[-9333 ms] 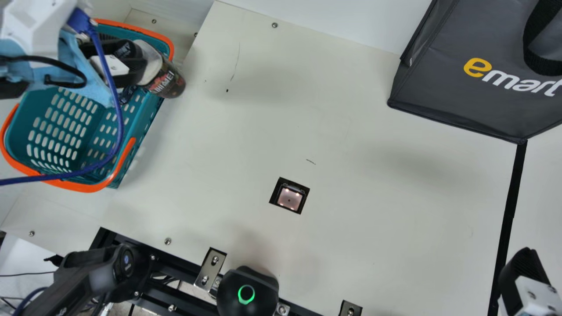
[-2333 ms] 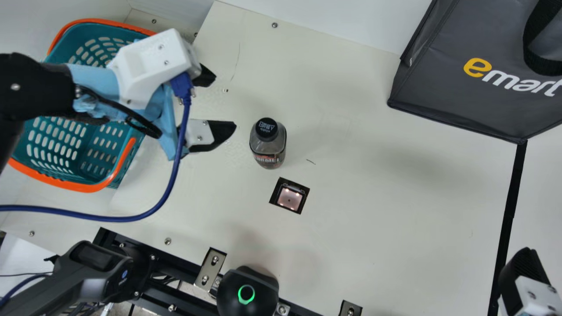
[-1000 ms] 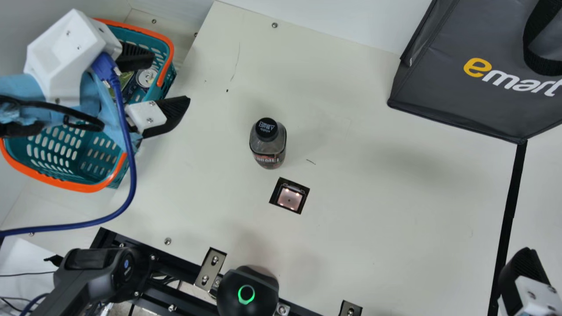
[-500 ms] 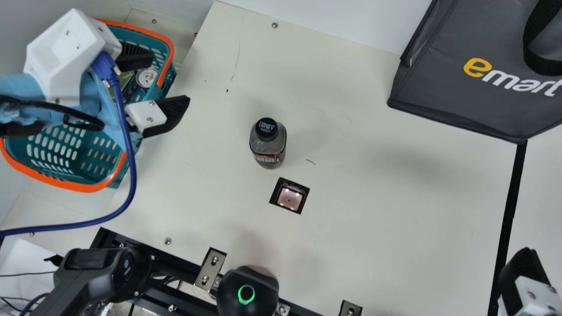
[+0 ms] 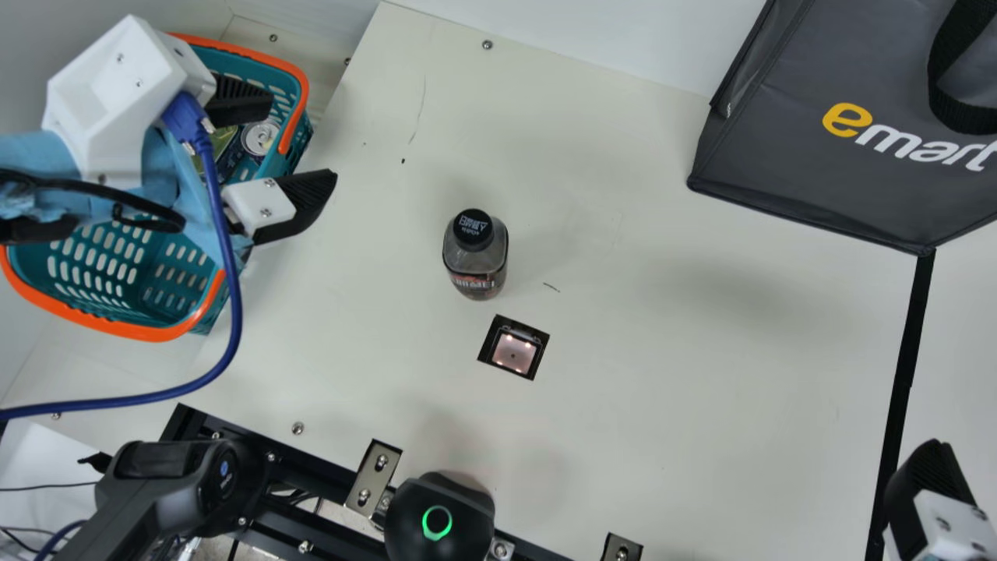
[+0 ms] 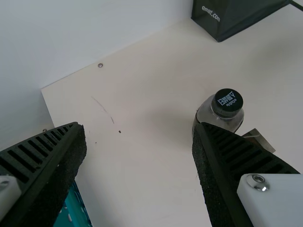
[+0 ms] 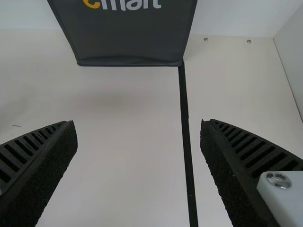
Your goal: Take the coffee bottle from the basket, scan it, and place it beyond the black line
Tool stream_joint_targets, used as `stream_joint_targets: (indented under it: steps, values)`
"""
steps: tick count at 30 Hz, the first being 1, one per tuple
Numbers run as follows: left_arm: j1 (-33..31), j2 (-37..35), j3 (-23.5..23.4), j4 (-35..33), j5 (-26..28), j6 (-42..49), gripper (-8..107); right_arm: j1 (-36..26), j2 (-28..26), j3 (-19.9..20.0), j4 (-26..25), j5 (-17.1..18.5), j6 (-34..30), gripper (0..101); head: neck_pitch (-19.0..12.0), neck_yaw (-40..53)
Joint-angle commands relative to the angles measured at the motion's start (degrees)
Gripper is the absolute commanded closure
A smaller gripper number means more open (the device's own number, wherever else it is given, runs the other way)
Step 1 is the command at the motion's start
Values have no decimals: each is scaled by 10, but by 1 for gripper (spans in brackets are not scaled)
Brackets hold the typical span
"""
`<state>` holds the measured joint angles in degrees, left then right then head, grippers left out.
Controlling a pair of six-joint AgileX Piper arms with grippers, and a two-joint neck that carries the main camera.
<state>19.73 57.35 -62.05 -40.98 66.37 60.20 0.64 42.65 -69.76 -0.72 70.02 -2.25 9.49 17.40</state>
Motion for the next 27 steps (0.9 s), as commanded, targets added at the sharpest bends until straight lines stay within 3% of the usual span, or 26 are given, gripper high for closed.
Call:
stream_joint_targets:
  steps: [1, 12, 27]
  values:
    - [0, 0, 0, 0, 0, 0, 9, 0, 0, 0, 0, 0, 0, 10, -16, -43]
    - [0, 0, 0, 0, 0, 0, 9, 0, 0, 0, 0, -1, 0, 10, -16, -190]
    - [0, 0, 0, 0, 0, 0, 9, 0, 0, 0, 0, -1, 0, 10, -16, -190]
